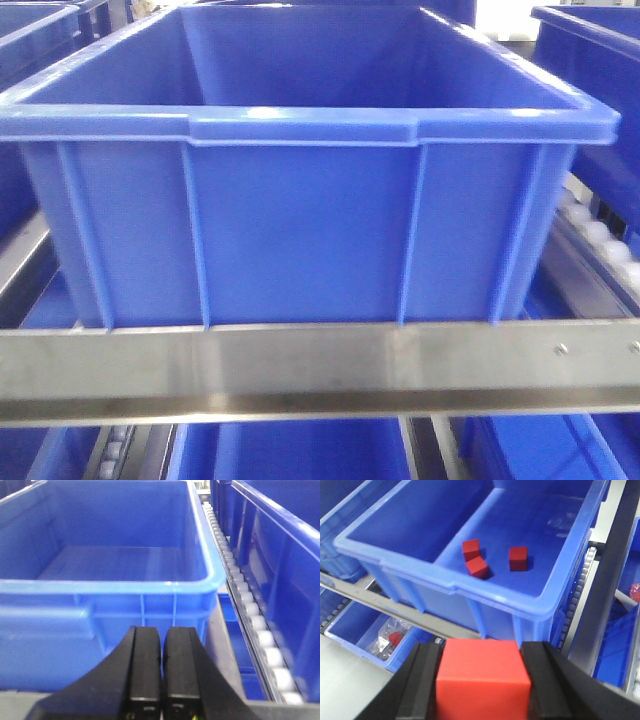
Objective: Pick red cube and place on left shelf
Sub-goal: 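Stop in front of the blue crate holding red cubes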
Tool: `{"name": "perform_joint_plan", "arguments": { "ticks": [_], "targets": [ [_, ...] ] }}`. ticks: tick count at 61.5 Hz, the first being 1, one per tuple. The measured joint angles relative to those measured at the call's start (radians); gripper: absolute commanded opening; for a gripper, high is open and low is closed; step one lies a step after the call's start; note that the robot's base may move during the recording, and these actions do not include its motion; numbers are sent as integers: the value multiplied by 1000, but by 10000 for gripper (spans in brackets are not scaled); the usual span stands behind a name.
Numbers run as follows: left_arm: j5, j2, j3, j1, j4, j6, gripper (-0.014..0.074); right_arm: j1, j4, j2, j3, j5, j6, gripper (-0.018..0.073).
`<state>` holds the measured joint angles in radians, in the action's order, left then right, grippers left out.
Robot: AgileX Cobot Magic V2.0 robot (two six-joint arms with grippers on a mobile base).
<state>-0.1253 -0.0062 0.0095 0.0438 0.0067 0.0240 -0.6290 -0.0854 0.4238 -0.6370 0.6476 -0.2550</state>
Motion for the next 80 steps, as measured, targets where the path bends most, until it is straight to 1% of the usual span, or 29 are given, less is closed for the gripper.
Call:
{"name": "perform_joint_plan", "arguments": {
  "ticks": [80],
  "targets": [
    [0,0,0,0,0,0,102,0,0,0,0,0,0,201]
  ]
}}
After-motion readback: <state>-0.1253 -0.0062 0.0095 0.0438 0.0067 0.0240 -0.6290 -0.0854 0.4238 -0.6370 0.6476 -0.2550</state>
